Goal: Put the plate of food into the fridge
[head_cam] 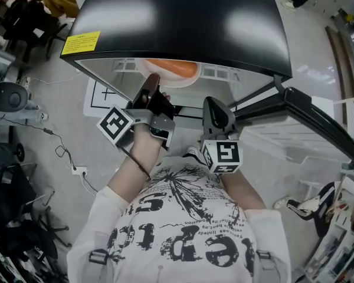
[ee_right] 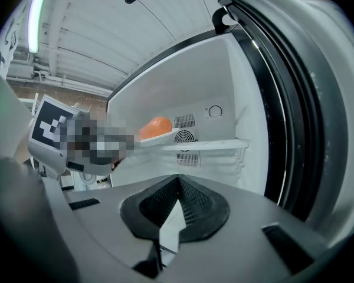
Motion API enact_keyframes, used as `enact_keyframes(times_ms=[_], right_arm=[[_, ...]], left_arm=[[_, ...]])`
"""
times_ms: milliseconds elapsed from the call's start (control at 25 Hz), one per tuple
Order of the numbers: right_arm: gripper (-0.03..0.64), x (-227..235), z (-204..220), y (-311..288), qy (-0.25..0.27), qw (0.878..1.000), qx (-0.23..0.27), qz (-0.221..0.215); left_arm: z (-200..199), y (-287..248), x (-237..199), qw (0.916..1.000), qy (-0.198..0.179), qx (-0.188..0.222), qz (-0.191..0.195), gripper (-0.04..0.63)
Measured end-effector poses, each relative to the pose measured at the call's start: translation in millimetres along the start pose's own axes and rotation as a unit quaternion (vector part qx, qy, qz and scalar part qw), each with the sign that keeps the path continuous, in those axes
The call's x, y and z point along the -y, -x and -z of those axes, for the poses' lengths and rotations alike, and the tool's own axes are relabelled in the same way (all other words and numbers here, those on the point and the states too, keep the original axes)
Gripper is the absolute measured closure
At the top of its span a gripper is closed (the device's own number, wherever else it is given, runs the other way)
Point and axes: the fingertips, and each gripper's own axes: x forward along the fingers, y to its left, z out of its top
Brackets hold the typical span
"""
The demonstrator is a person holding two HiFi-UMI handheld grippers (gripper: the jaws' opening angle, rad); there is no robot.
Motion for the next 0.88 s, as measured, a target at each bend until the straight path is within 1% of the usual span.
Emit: enact_keyframes(times_ms=[320,400,560,720,800,880], right_arm=[[0.617,-1.6,-3.8,2.0,0.004,1.000,0.006,-0.001],[0.617,-0.7,-2.7,1.4,0.003,1.000,0.005,-0.001],[0.617,2.2,-4.7,-3.2,0.005,1.000,0.004,0.002],[0.617,0.1,-4.6,-4.6,0.008,1.000,0.002,0.001],[0.617,-0.4,-4.4,-5.8,0.009,1.000,0.001,-0.001],[0.617,-0.2,-5.3,-7.3,0.010,1.000,0.002,-0.002]], left_arm=[[-0.5,-0.6,2.2,0.9997,0.020,0.012,-0.005,0.565],[-0.8,-1.5,2.7,0.9997,0.019,0.017,-0.004,0.560],[-2.2,-5.8,5.8,0.9997,0.005,0.025,-0.005,0.545],[-2.7,-4.9,7.5,0.9995,0.003,0.031,-0.004,0.545],[-2.7,-5.7,7.9,0.9995,0.004,0.032,0.000,0.545],[-2.8,-6.9,7.8,0.9994,0.015,0.031,0.010,0.545]])
